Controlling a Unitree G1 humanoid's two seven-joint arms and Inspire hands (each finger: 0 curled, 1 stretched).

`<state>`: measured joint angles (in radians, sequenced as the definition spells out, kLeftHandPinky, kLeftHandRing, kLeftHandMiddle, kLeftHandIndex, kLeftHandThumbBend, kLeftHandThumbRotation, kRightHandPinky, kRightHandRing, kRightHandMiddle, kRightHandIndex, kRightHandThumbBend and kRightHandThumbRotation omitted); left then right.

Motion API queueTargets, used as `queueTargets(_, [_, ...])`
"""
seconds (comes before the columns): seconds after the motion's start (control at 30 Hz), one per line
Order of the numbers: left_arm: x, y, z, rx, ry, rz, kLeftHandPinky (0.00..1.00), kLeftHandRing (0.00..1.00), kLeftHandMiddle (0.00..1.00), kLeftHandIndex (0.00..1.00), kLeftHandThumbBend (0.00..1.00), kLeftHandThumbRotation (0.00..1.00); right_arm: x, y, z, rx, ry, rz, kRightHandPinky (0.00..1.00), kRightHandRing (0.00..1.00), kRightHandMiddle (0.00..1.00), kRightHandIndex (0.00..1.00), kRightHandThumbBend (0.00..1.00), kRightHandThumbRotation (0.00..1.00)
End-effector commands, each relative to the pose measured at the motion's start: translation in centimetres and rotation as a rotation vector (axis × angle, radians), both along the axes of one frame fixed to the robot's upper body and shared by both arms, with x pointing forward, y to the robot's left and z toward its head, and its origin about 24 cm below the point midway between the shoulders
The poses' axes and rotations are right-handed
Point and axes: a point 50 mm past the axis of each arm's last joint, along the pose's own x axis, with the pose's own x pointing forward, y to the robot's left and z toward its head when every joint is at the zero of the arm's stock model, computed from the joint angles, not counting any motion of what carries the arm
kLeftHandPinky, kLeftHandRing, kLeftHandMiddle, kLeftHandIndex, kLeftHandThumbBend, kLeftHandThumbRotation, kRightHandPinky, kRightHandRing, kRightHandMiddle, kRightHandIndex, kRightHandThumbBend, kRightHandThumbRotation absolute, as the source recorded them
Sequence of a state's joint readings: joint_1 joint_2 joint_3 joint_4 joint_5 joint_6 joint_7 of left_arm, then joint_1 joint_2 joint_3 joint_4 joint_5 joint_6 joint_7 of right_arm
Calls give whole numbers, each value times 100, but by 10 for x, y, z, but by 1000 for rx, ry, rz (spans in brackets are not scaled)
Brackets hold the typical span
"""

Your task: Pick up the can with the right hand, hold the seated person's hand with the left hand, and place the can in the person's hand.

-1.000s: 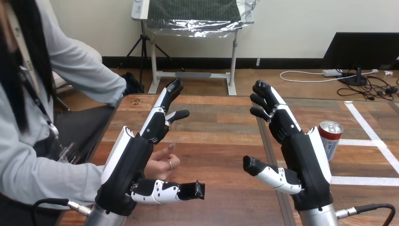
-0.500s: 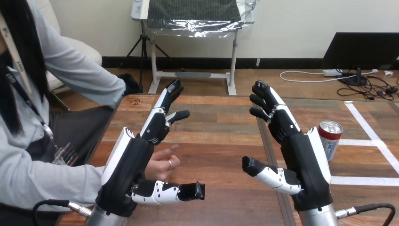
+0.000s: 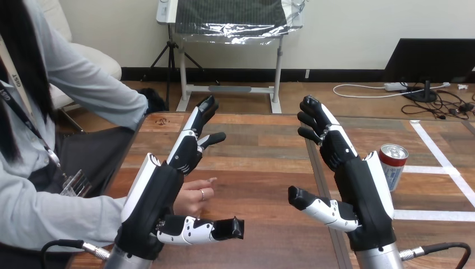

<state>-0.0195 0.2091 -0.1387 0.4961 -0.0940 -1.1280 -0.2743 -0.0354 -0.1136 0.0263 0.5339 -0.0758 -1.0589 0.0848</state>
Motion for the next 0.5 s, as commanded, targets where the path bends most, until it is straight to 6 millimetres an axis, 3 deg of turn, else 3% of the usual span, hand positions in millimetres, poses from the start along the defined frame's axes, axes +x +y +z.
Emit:
queueTargets(0.0, [10,-2,17,-39,-79,-1,87,100,100,100,100,54,6,0,8,17,-50,-16,87,92,93,92,100,65])
queueTargets(0.47, [11,-1,16,-34,-78,2,87,100,100,100,100,53,12,-5,11,9,-57,-47,88,93,93,92,100,67])
